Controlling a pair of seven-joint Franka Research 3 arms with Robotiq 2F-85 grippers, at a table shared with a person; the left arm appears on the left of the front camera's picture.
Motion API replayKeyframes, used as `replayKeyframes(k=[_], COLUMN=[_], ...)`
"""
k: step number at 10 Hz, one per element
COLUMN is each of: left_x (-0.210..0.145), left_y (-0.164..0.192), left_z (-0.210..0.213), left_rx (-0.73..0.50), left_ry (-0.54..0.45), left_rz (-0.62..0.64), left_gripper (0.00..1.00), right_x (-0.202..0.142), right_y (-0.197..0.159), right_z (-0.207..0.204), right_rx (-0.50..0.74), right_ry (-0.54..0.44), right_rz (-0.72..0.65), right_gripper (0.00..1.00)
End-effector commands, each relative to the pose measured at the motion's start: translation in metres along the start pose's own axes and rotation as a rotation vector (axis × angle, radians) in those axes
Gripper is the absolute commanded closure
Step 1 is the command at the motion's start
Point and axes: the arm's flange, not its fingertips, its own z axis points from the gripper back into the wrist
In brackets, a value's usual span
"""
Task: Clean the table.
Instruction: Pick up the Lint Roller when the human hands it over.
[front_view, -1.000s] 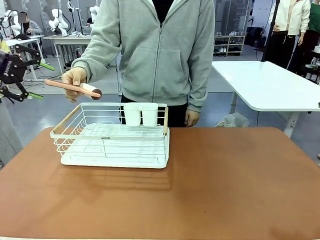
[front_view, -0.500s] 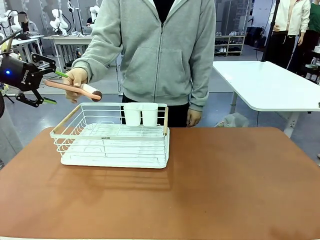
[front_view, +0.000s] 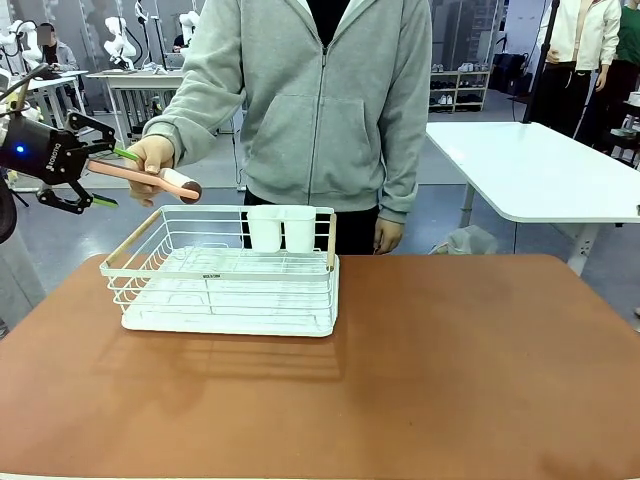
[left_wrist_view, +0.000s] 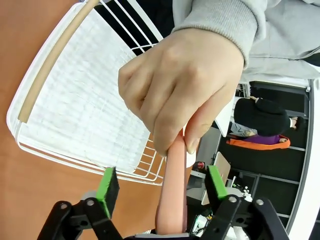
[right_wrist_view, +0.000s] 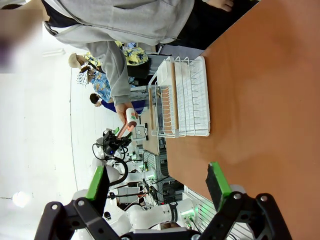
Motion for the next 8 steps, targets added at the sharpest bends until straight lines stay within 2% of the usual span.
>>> replayKeyframes(k=[1, 2, 3, 4, 5, 6, 7, 8], left_x=[0.0055, 0.0055, 0.0059, 0.0054, 0.0058, 0.0060, 0.0053, 0.0047], left_y=[0.0012, 0.0005, 0.0004, -0.0001, -0.0021, -0.0027, -0.0032, -0.0024], left_z=[-0.0044, -0.0039, -0.0037, -0.0034, -0.0014, -0.0011, -0.0009, -0.0014], left_rx=[-0.062, -0.073, -0.078, -0.099, -0.114, -0.117, -0.119, -0.120], left_ry=[-0.051, -0.065, -0.071, -0.054, -0.081, -0.094, -0.094, -0.091], left_rz=[-0.026, -0.035, -0.033, -0.004, -0.024, -0.031, -0.036, -0.034], left_gripper=[0.38, 0.44, 0.57, 0.63, 0.57, 0.82, 0.76, 1.00], right_x=[-0.0037, -0.0037, -0.0037, -0.0037, -0.0037, -0.0037, -0.0037, -0.0037], right_y=[0.0027, 0.0027, 0.0027, 0.0027, 0.0027, 0.0027, 0.0027, 0.0027], right_z=[-0.0004, -0.0004, -0.0004, -0.0004, -0.0004, -0.0004, -0.0004, -0.0004], right_rx=[0.008, 0.008, 0.008, 0.008, 0.008, 0.008, 0.008, 0.008], right_ry=[-0.005, -0.005, -0.005, -0.005, -0.005, -0.005, -0.005, -0.005], right_rz=[0.001, 0.001, 0.001, 0.001, 0.001, 0.001, 0.001, 0.001], right_gripper=[0.00, 0.00, 0.00, 0.00, 0.00, 0.00, 0.00, 0.00])
